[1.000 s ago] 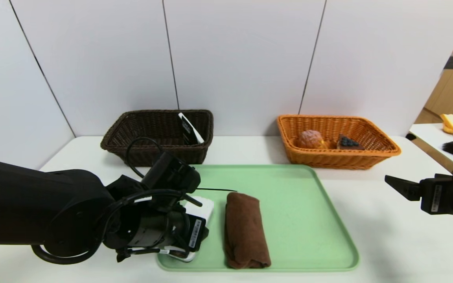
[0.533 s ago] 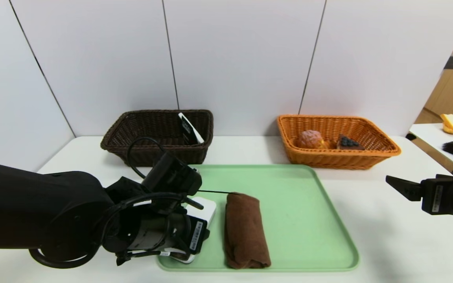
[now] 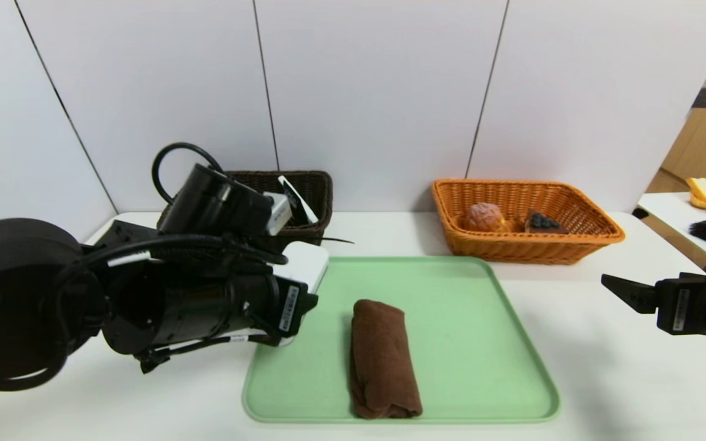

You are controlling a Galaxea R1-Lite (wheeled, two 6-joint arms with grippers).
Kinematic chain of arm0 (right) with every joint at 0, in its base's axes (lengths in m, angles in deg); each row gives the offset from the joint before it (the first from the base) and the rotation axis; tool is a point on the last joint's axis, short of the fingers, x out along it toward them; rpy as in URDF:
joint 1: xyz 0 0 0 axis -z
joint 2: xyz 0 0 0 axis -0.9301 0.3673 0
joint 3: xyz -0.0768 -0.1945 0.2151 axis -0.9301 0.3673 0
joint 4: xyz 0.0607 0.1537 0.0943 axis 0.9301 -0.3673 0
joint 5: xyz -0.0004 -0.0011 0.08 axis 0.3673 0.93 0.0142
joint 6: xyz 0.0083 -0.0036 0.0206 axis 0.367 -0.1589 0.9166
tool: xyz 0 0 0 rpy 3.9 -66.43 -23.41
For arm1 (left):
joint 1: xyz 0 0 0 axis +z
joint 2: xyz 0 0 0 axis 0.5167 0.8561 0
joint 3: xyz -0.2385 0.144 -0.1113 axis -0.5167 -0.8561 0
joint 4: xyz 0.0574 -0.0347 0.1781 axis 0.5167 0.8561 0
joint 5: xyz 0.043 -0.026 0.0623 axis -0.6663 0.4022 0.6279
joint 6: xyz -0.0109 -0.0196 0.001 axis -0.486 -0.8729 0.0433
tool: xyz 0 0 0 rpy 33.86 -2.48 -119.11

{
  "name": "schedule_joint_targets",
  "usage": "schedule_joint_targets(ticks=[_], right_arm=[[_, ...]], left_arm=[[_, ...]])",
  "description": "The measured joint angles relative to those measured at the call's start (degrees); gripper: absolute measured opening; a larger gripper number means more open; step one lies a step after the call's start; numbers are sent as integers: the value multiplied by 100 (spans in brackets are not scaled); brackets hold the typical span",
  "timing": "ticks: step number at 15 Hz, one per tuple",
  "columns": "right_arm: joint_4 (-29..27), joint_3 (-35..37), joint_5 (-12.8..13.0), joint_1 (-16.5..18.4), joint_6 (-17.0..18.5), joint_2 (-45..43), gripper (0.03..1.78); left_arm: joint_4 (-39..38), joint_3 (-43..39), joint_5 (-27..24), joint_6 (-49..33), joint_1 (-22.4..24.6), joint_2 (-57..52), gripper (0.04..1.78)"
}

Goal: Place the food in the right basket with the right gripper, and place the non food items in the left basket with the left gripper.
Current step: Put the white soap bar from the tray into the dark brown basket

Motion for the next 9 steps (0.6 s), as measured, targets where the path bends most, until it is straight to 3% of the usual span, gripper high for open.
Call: schedule_joint_targets(ticks=[9], right_arm=[[83,-33,0,-5,-11,160,170]], left_arm=[[4,1328,-377,877,1762,227,100]])
